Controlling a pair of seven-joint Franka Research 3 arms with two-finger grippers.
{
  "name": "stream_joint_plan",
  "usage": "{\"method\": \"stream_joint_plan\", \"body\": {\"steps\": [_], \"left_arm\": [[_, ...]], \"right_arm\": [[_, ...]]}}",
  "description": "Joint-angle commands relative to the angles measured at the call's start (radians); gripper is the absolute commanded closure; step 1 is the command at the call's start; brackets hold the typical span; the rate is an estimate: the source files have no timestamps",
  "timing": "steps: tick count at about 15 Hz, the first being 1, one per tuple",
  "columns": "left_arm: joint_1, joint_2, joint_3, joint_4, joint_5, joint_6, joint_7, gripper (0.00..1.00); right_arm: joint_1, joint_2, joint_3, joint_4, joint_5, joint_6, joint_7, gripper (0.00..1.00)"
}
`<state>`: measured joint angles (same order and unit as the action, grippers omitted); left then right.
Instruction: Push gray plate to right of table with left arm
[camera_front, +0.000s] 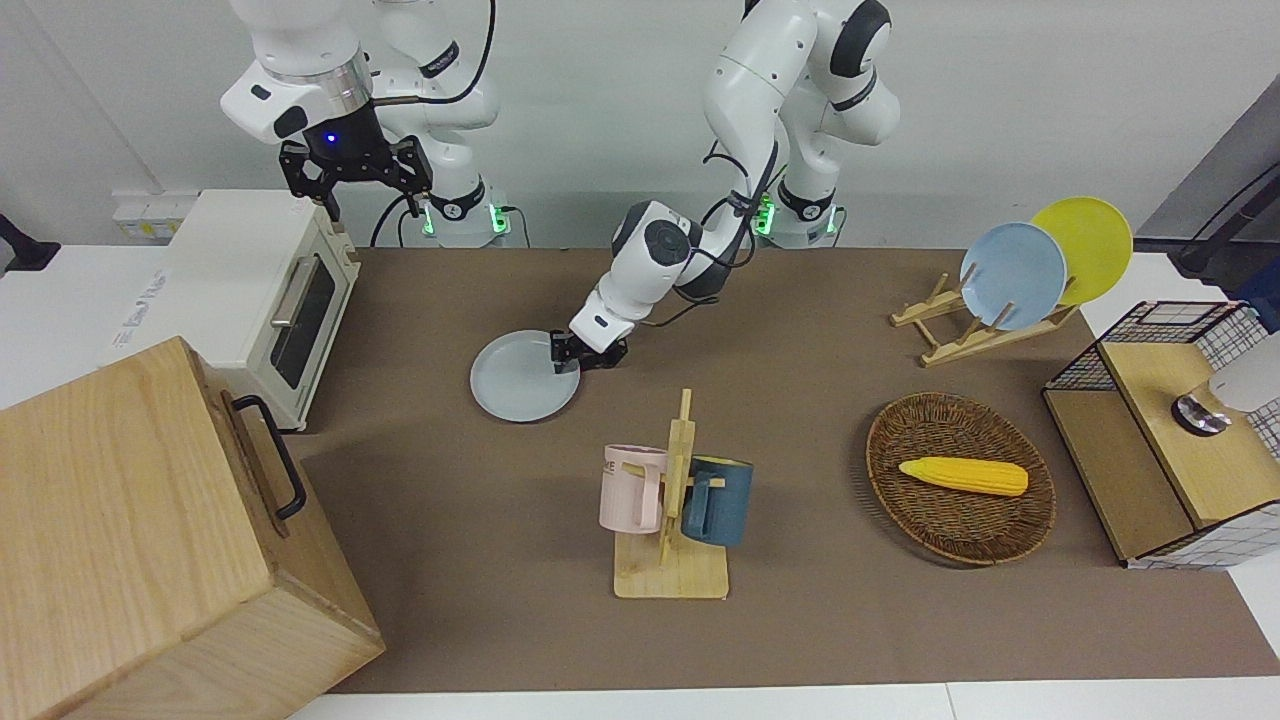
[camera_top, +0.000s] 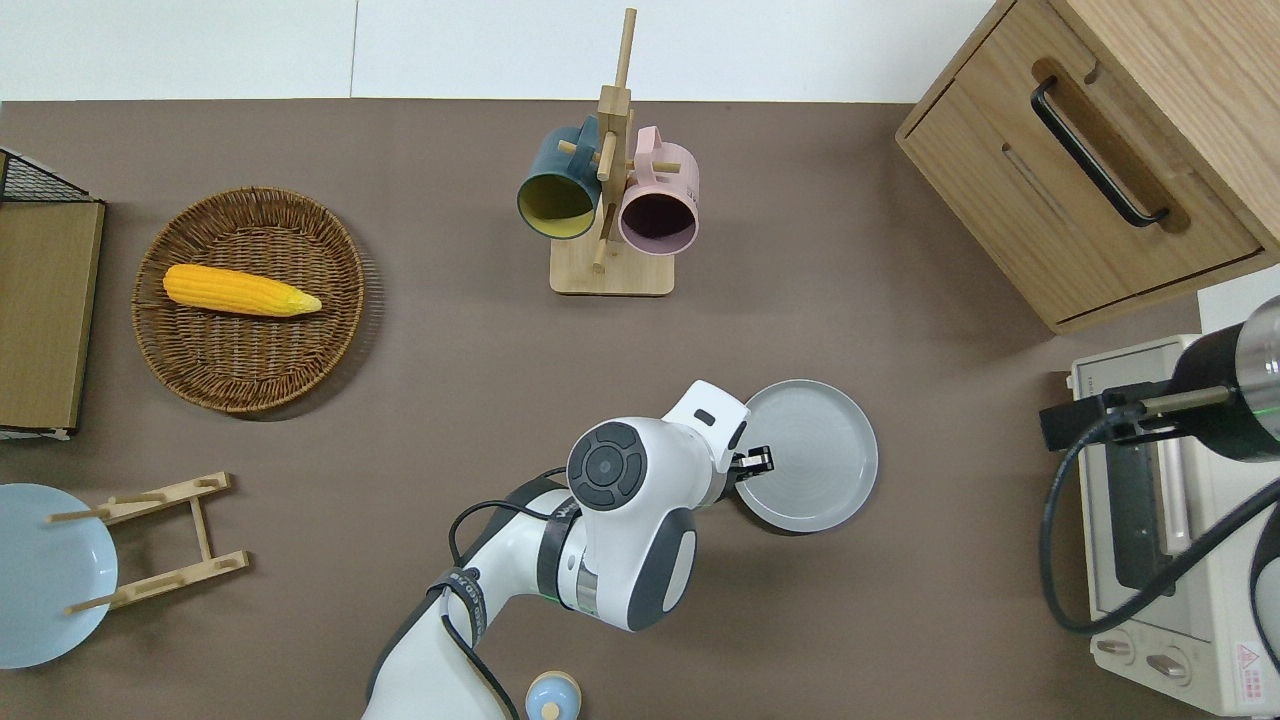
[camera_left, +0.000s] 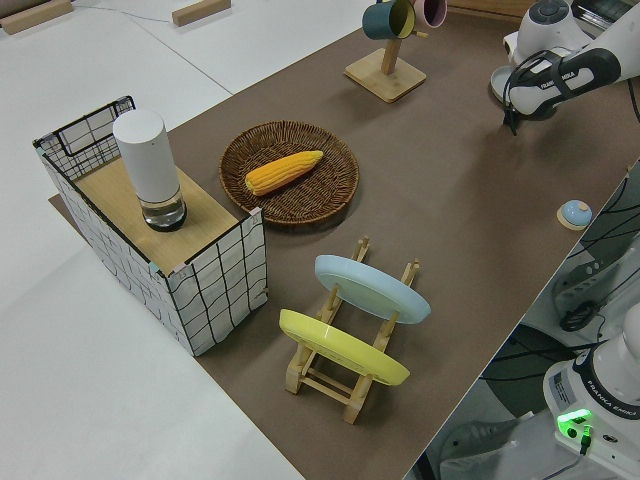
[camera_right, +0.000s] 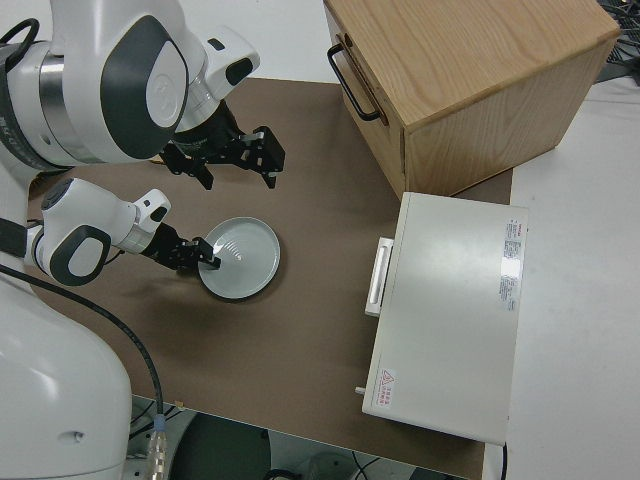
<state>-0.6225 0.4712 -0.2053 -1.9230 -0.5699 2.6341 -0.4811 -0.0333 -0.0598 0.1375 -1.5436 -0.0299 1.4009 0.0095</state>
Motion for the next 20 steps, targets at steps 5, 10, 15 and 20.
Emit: {"method": "stream_joint_plan", "body": {"steps": [5, 10, 15, 20], "left_arm": [[0.01, -0.051, 0.029, 0.001, -0.021, -0.097, 0.006, 0.01], [0.065, -0.121, 0.033, -0.03, -0.008, -0.198, 0.051, 0.01], [0.098, -0.2, 0.127, -0.036, 0.08, -0.36, 0.098, 0.01], [0.197, -0.264, 0.155, -0.034, 0.215, -0.494, 0.188, 0.01]], "right_arm": [[-0.023, -0.009, 0.019, 0.0, -0.008, -0.014, -0.008, 0.005], [-0.023, -0.009, 0.019, 0.0, -0.008, -0.014, -0.008, 0.007], [-0.023, -0.009, 0.019, 0.0, -0.008, -0.014, -0.008, 0.005], [-0.023, -0.009, 0.019, 0.0, -0.008, -0.014, -0.008, 0.005]]}}
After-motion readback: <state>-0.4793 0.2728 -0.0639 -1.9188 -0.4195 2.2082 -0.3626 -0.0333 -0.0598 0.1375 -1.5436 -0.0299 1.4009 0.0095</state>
